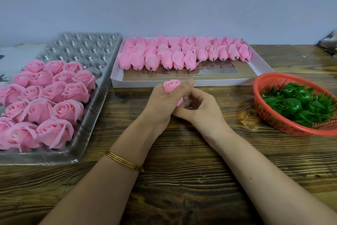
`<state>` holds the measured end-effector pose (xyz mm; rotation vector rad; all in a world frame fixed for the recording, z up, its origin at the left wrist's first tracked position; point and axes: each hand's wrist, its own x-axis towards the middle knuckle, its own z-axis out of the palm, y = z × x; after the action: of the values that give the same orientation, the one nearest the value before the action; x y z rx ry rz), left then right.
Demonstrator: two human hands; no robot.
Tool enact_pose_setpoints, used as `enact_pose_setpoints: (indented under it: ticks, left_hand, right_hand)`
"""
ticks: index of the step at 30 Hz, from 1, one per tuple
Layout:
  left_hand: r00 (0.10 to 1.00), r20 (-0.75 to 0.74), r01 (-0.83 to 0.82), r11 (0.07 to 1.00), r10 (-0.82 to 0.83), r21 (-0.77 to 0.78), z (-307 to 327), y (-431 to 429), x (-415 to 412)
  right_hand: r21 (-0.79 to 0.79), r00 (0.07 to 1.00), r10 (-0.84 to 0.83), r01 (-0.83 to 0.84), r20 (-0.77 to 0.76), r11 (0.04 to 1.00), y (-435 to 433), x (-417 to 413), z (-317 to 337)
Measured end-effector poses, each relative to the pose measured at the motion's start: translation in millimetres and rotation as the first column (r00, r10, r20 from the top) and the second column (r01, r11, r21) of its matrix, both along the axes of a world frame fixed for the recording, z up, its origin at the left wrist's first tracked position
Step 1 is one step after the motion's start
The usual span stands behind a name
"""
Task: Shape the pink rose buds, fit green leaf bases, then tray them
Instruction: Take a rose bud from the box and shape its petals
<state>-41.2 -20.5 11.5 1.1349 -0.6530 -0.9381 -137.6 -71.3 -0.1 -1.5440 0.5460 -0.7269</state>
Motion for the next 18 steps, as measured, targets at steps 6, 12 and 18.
enact_pose_setpoints:
  ticks: [6,12,18]
  left_hand:
    - [1.000,0.005,-0.022,1.000,0.022,-0.001,-6.2,-3.4,1.5]
    - [0.999,0.034,0.016,0.999,-0.015,-0.030,-9.5,-3.1,3.9]
    - [0.982,0.177,-0.070,0.997,0.071,-0.009,-11.5,-2.2,3.2]
  right_hand:
    - [-0.086,0.997,-0.077,0.075,-0.017,0.993,2.0,2.1,-2.7]
    - [-0.109,0.996,-0.078,0.071,-0.054,0.991,0.0,1.0,-5.6]
    - [0.079,0.995,-0.095,0.096,-0.016,0.992,-1.5,0.5,0.0]
